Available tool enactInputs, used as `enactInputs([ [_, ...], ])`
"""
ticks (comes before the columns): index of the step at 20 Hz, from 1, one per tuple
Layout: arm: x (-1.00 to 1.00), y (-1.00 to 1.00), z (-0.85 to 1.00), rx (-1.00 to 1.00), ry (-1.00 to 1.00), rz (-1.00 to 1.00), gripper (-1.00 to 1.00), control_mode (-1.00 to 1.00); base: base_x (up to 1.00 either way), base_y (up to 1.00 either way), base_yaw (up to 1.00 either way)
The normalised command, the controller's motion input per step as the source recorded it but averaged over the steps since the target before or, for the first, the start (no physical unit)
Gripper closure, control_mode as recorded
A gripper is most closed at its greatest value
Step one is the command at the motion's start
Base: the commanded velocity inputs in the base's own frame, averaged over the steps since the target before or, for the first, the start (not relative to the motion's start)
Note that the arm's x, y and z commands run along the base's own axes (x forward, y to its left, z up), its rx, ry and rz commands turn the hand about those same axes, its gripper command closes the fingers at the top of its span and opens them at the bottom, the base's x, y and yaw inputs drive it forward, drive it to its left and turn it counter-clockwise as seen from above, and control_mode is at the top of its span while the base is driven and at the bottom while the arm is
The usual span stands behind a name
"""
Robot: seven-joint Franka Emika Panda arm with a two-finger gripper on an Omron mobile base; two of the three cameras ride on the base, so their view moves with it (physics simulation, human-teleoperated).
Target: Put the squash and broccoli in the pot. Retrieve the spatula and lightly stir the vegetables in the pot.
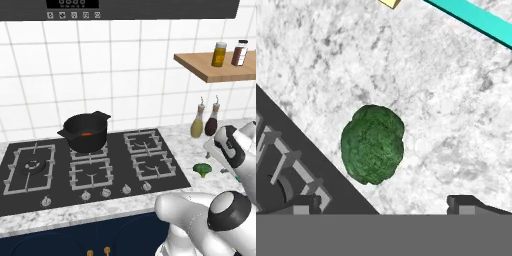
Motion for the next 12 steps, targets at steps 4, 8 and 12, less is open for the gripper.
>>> enactInputs([
  [4, 0.22, 0.0, -0.35, 0.05, 0.0, -0.08, -1.0, -1.0, 0.0, 0.0, 0.0],
  [8, 0.13, 0.0, -0.34, 0.01, 0.0, -0.1, -1.0, -1.0, 0.0, 0.0, 0.0],
  [12, 0.0, 0.0, -0.22, 0.03, -0.02, -0.06, -1.0, -1.0, 0.0, 0.0, 0.0],
])
